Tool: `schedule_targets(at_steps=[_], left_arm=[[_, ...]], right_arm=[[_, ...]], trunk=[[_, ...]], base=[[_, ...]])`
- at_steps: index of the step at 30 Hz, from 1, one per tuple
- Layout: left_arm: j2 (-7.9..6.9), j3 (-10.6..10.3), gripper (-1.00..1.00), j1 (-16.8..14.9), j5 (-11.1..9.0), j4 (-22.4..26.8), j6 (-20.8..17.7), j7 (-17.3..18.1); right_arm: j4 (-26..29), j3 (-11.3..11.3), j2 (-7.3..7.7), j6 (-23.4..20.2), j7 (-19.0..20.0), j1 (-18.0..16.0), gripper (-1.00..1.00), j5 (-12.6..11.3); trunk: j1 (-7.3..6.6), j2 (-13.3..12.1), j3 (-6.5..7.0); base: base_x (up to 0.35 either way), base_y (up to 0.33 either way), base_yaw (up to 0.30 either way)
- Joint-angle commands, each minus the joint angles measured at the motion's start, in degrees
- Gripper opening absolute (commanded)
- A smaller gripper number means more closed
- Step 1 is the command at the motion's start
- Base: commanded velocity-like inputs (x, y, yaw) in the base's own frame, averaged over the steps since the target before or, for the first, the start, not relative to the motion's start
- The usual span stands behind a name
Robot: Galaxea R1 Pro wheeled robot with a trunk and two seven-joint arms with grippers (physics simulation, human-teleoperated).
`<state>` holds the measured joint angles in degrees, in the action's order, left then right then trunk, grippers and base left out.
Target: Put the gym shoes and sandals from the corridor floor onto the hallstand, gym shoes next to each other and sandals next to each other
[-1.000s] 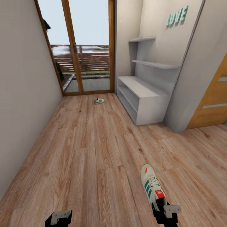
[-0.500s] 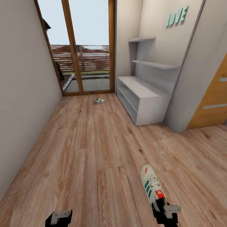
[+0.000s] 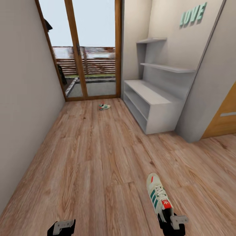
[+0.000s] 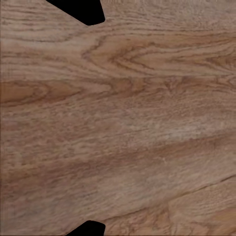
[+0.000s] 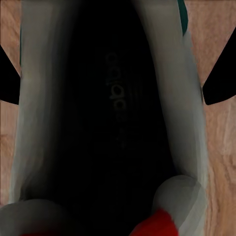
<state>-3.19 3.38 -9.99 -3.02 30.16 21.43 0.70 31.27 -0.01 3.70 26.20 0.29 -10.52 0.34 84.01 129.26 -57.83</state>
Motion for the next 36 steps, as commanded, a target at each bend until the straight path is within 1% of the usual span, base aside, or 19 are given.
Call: schedule_targets(at_steps=[1, 27, 36], left_arm=[[0.01, -0.04, 1.00, -0.03, -0.36, -0.14, 0.18, 0.05], [0.03, 0.02, 1.00, -0.03, -0.51, -0.27, 0.19, 0.03], [0.03, -0.02, 1.00, -0.03, -0.49, -0.27, 0.19, 0.09]], right_arm=[[-0.10, 0.00, 0.00, 0.17, 0.04, -0.02, -1.00, 0.07], [-0.25, 0.10, 0.00, 0.17, 0.17, -0.02, -1.00, 0.26], [-0.25, 0.10, -0.01, 0.17, 0.15, -0.02, -1.00, 0.28]], trunk=[[0.02, 0.01, -0.05], [0.02, 0.01, -0.05], [0.02, 0.01, -0.05]], base=[[0.284, 0.216, 0.000], [0.264, 0.224, 0.000], [0.293, 0.164, 0.000]])
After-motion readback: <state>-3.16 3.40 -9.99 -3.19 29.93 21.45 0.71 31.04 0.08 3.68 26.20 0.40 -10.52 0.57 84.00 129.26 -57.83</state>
